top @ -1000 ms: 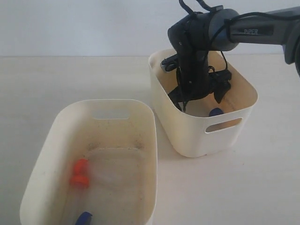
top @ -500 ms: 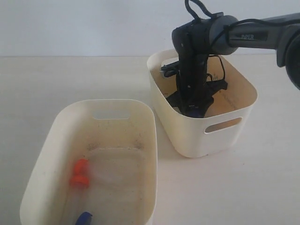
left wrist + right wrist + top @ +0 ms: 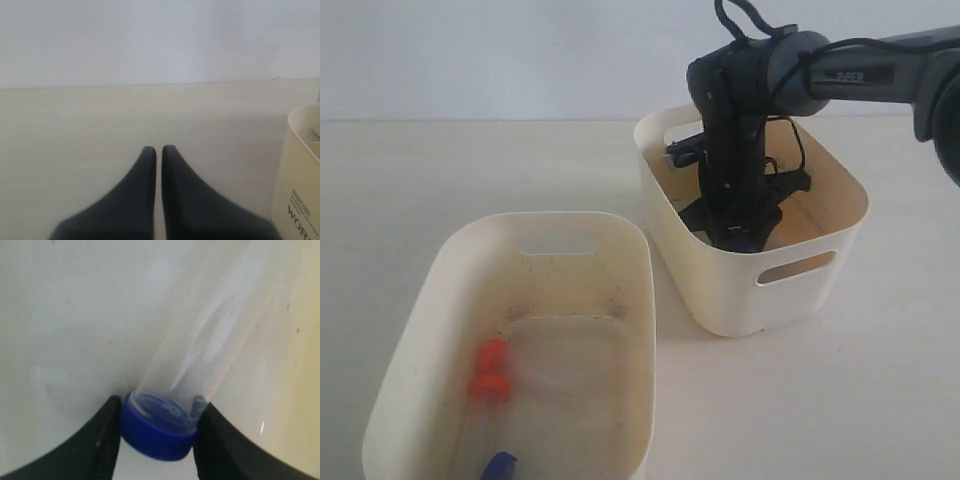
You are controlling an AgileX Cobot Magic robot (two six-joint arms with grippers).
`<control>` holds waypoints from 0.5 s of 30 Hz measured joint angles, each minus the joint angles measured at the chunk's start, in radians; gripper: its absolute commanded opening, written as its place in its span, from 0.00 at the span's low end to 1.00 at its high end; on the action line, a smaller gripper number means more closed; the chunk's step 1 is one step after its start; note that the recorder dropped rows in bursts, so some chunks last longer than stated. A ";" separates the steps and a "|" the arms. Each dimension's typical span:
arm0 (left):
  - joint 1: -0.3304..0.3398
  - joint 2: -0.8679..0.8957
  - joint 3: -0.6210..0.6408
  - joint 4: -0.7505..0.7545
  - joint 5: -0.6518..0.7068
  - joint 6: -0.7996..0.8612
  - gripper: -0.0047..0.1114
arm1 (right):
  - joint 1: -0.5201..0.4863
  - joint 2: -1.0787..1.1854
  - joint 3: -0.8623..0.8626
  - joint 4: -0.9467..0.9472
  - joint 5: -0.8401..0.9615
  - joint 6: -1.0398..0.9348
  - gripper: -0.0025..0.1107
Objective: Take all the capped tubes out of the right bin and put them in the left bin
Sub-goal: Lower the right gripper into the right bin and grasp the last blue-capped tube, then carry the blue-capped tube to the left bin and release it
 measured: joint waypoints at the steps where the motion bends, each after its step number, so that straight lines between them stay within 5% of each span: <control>1: 0.000 0.000 0.000 0.000 0.000 0.000 0.08 | 0.000 -0.009 0.005 0.000 0.010 0.000 0.02; 10: 0.000 0.000 0.000 0.000 0.000 0.000 0.08 | 0.000 -0.235 0.020 0.041 0.054 -0.055 0.02; 15: 0.000 0.000 0.000 0.000 0.000 0.000 0.08 | 0.000 -0.379 0.020 0.214 0.057 -0.152 0.02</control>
